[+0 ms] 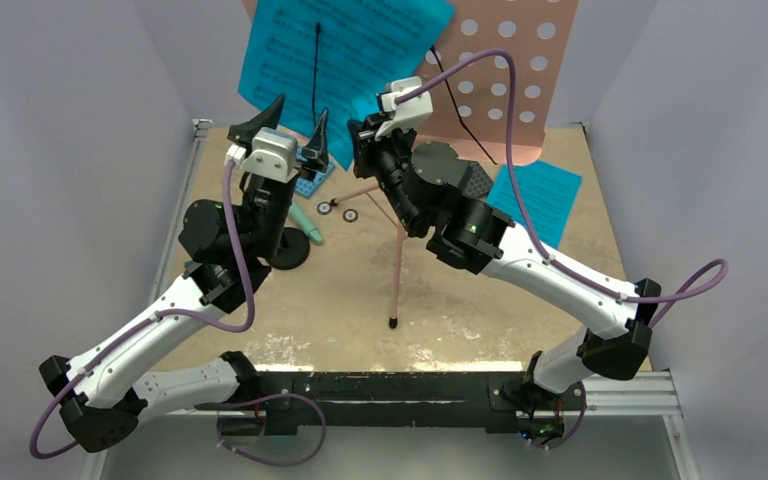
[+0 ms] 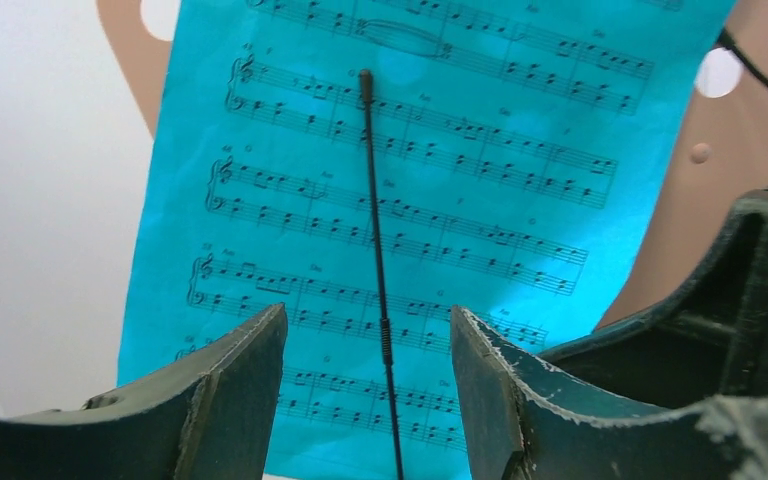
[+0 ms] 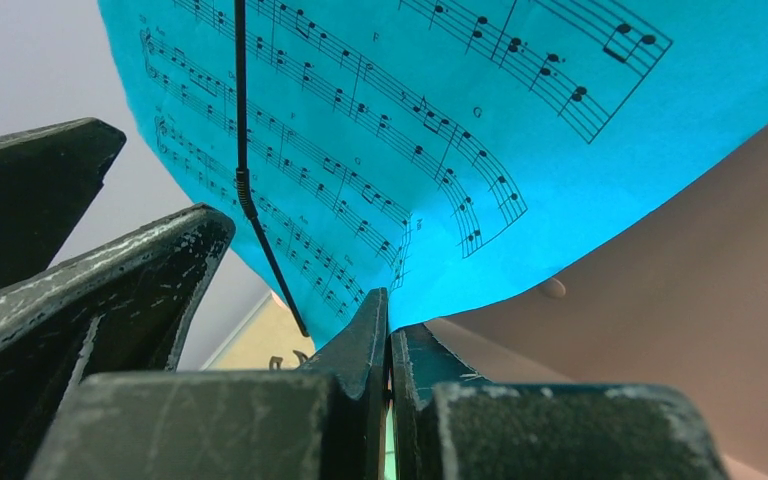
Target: Pack up the instrument practice props
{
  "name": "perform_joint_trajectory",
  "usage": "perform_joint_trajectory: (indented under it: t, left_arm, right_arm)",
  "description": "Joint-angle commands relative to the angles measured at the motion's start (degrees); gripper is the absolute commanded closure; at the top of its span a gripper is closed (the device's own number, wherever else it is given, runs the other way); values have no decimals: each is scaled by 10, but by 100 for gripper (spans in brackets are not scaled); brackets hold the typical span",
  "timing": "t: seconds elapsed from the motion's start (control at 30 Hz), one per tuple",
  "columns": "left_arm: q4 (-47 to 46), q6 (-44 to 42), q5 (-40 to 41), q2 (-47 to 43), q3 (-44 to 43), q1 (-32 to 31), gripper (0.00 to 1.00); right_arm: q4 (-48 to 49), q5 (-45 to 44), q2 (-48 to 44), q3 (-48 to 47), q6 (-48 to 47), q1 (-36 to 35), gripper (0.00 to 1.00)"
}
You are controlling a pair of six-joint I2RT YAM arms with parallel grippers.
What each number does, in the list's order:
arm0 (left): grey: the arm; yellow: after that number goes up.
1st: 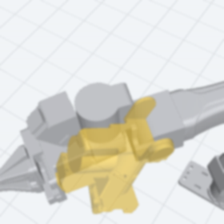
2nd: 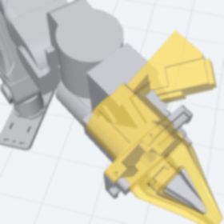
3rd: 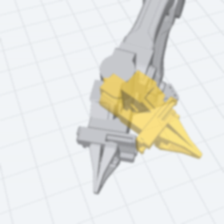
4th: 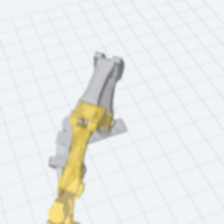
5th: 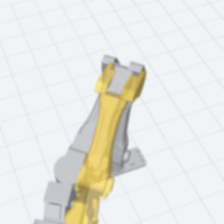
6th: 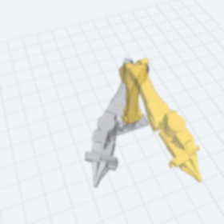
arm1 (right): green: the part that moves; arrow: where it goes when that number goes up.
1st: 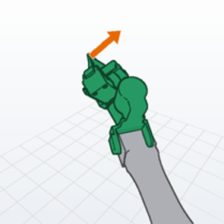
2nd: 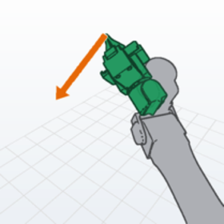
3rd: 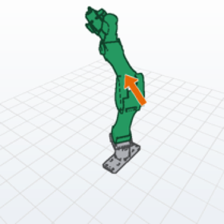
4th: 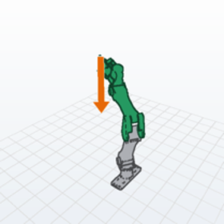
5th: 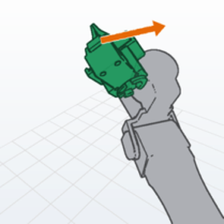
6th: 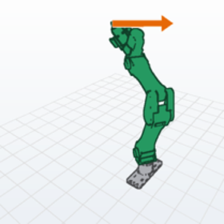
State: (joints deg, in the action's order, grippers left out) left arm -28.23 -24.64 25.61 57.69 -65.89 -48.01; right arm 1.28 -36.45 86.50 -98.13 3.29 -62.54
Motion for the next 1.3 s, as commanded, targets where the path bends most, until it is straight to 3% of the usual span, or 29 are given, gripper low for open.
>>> perform_joint_trajectory:
  t: [0.0, 0.23, 0.6, 0.97, 1.27]
  left_arm:
    - [-14, 11, -49, 0, -28, 3, 37]
    - [3, 8, -68, 23, -45, 7, 55]
    - [24, 23, -57, 53, -63, 23, 61]
    - [19, 34, -77, 29, -53, 24, 100]
    - [-4, 35, -109, -3, -26, 24, 100]
  right_arm:
    - [9, 8, -20, -18, -13, 2, 100]
    - [4, 8, -25, -17, -14, 2, 100]
    - [-3, 11, -29, -21, -13, 2, 100]
    - [-4, 12, -32, -18, -9, 2, 100]
    - [-8, 11, -36, -16, -5, 1, 100]
